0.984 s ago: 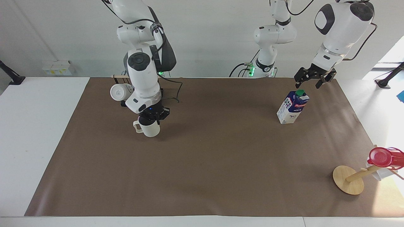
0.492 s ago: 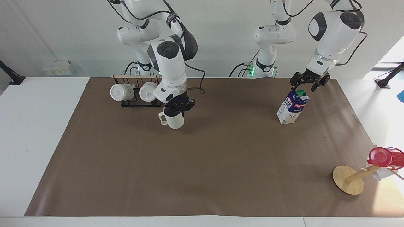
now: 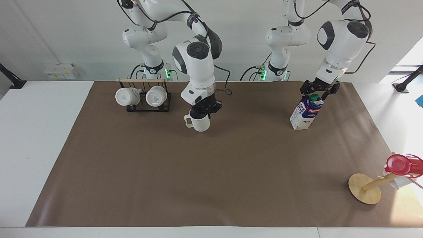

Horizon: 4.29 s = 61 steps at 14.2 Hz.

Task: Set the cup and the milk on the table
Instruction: 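Move the mug toward the table center while the left gripper grasps the carton, then lower the white mug onto the table center with the right gripper, then release the mug and retract the right gripper while the left gripper lifts the carton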

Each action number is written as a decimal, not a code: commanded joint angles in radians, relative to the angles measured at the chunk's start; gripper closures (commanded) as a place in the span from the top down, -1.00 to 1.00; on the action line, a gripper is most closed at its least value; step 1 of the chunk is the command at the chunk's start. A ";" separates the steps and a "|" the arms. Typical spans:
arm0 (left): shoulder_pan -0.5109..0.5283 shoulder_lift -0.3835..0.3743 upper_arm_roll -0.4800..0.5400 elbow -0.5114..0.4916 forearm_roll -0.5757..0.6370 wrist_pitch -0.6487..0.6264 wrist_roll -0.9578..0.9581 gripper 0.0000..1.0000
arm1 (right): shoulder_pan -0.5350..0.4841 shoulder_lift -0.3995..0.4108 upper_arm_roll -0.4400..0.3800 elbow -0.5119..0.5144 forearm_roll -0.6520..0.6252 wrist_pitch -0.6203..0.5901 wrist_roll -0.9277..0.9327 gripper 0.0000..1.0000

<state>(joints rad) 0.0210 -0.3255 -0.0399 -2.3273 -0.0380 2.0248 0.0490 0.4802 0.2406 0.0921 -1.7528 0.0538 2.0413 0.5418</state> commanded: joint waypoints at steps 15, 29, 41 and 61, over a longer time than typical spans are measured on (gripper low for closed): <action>0.002 -0.006 -0.003 -0.046 0.017 0.075 0.000 0.50 | 0.147 0.100 -0.002 -0.007 -0.017 0.112 0.303 -1.00; 0.001 -0.004 -0.005 -0.023 0.017 0.043 -0.024 0.20 | 0.138 0.086 -0.003 -0.086 -0.022 0.140 0.334 -0.62; -0.056 0.003 -0.011 0.083 0.013 -0.018 -0.151 0.05 | -0.064 -0.124 -0.011 -0.057 -0.012 0.035 0.284 1.00; -0.492 0.114 -0.037 0.141 0.024 0.130 -0.615 -0.11 | -0.488 -0.256 -0.014 0.256 -0.098 -0.529 -0.329 1.00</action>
<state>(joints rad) -0.4336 -0.2381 -0.0844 -2.1809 -0.0381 2.1091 -0.5146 0.0088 -0.0509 0.0646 -1.5617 -0.0281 1.5663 0.2413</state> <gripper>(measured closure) 0.546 0.000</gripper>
